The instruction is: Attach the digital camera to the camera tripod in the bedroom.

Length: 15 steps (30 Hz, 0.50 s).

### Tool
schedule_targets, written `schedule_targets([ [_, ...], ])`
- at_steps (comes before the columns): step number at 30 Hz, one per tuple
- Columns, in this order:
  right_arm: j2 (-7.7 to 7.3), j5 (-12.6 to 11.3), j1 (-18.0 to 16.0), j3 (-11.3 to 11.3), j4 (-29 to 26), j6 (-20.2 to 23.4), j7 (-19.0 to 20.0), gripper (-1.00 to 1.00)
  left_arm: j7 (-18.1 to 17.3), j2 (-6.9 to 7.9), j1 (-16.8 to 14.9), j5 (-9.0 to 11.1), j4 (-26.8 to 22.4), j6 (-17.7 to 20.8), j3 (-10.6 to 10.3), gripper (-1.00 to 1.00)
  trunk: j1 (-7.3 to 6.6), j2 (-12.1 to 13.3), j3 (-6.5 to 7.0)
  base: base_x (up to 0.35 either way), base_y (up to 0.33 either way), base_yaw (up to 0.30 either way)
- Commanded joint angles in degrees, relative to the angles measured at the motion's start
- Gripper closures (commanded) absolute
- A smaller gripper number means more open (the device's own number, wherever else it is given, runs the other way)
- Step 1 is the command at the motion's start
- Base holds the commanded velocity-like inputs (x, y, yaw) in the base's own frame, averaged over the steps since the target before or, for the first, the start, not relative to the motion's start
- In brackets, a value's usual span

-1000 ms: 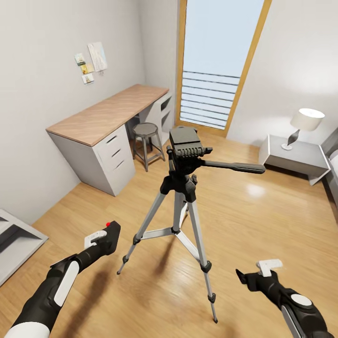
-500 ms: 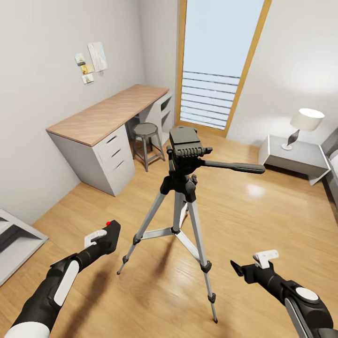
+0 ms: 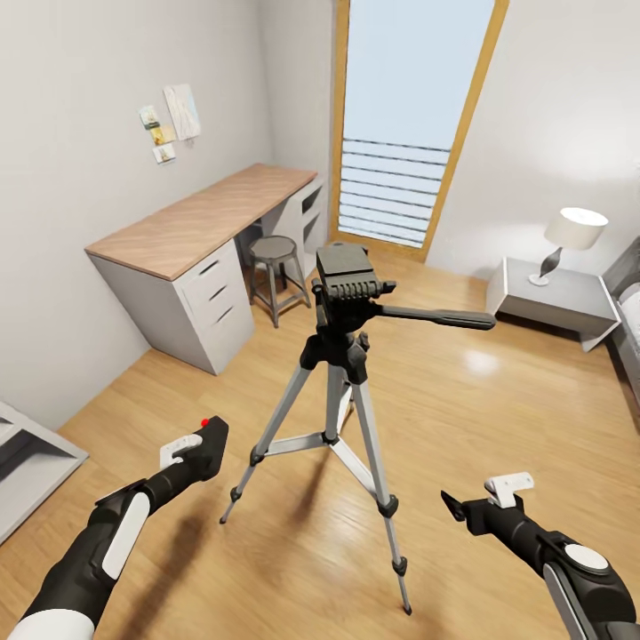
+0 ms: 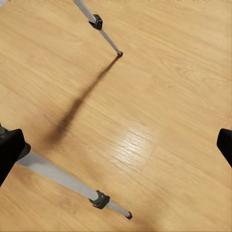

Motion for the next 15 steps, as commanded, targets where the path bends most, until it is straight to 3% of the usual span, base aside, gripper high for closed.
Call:
schedule_targets([
  [1, 0.0, -0.26, -0.03, -0.05, -0.07, 0.36, 0.19, -1.0, -0.22, -0.03, -0.03, 0.22, -0.06, 0.43, 0.13, 1.0, 0.02, -0.07, -0.06, 0.0, 0.0, -0.007],
  [11, 0.04, -0.35, -0.03, 0.21, -0.02, -1.44, 0.33, -1.0, -0.23, -0.05, -0.03, 0.22, -0.08, 0.43, 0.13, 1.0, 0.02, -0.07, -0.04, 0.0, 0.0, -0.002],
  [15, 1.86, -0.38, -0.03, 0.43, -0.01, -4.58, 0.2, -1.0, -0.2, -0.05, -0.03, 0.22, -0.09, 0.43, 0.12, 1.0, 0.02, -0.07, -0.04, 0.0, 0.0, 0.0],
])
